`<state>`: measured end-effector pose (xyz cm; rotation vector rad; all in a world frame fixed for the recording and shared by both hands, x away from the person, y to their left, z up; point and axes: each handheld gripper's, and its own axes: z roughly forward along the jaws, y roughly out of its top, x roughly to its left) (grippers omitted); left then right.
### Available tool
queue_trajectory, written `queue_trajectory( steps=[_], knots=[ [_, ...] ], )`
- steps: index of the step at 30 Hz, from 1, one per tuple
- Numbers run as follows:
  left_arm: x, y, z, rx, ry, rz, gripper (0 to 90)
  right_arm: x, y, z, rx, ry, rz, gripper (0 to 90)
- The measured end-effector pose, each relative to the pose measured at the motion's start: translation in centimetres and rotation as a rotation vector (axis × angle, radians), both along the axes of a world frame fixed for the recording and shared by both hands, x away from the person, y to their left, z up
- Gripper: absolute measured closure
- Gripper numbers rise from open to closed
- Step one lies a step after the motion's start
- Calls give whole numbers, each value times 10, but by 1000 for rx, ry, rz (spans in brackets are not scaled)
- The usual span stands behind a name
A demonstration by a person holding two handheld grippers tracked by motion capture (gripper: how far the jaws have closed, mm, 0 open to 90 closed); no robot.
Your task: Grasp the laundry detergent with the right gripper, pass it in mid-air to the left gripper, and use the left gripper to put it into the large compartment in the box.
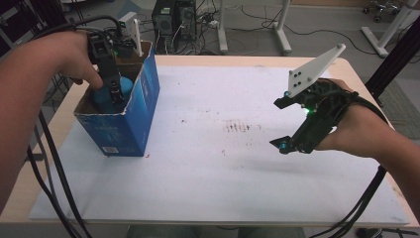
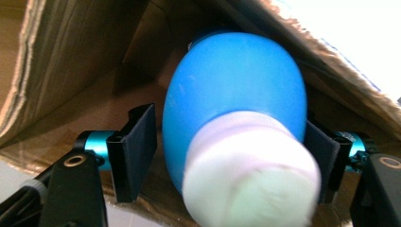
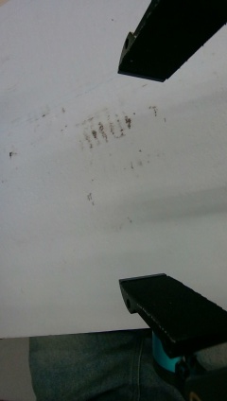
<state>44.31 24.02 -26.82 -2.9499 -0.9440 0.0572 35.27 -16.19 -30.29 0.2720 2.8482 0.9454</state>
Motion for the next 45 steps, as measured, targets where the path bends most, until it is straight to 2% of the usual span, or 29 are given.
queue_trajectory(
  steps=[2,7,13,15,21,25,29,35,42,45],
  knots=[
    [-1,0,5,-7,-9,3,288,0,-1,0,1,1,-2,7],
    [-4,0,16,13,-17,1,234,-1,-5,2,0,1,-10,7],
    [-9,-2,40,12,-50,-8,233,0,-10,7,0,0,-18,7],
    [-11,-4,49,10,-66,-16,202,1,-12,9,-2,1,-19,7],
    [-20,-16,74,-16,-106,-79,136,7,-19,14,-24,1,-30,7],
    [-27,-30,83,-29,-119,-150,116,13,-25,18,-50,-5,-27,7],
    [-34,-46,85,-52,-101,-223,100,20,-29,22,-100,-7,-25,7],
    [-39,-70,77,-32,-73,-328,50,26,-34,26,-160,0,-8,7],
    [-43,-100,66,-48,-70,-420,17,32,-34,25,-256,5,23,7],
    [-44,-109,60,-58,-57,-446,17,34,-35,22,-296,16,32,7]
  ],
)
